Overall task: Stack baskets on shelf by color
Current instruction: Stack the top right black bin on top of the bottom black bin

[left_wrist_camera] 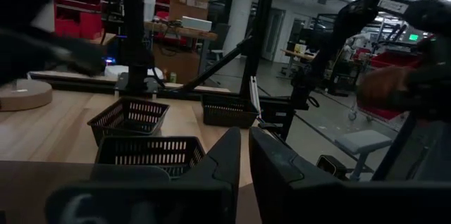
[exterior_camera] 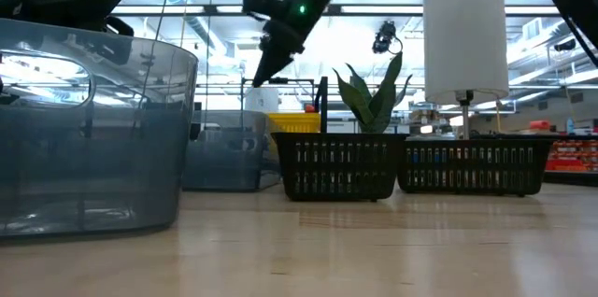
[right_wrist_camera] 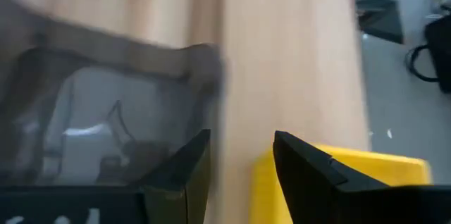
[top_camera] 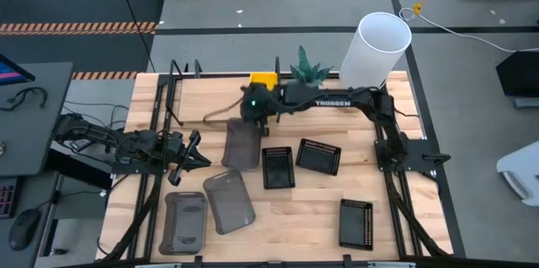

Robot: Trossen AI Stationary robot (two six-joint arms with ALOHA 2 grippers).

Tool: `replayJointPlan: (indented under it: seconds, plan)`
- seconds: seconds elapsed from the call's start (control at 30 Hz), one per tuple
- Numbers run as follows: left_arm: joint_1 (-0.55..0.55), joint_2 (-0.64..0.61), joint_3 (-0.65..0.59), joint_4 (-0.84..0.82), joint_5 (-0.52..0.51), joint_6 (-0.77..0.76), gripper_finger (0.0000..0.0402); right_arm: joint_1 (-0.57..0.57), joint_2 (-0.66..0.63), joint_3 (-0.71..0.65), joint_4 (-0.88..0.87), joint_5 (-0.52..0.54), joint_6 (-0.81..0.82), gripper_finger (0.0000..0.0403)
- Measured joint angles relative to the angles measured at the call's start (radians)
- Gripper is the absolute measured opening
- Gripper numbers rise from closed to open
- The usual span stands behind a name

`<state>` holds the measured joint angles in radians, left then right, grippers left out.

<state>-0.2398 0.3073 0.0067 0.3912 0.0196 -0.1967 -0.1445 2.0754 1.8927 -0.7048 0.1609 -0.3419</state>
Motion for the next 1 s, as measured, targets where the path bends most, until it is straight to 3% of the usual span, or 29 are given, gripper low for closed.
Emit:
replayJointPlan:
  seconds: [0.27, 0.47, 1.0]
  plan:
    - [0.0, 0.0, 0.0, 0.0, 0.0, 0.0, 0.0029, 0.149, 0.0, 0.02, -0.307, 0.025, 0.131, 0.0158]
    - [0.0, 0.0, 0.0, 0.0, 0.0, 0.0, 0.0033, 0.234, -0.013, 0.002, -0.421, 0.058, 0.237, 0.0155]
    - [0.0, 0.0, 0.0, 0.0, 0.0, 0.0, 0.0028, 0.413, -0.337, -0.487, -0.41, 0.066, 0.556, 0.0154]
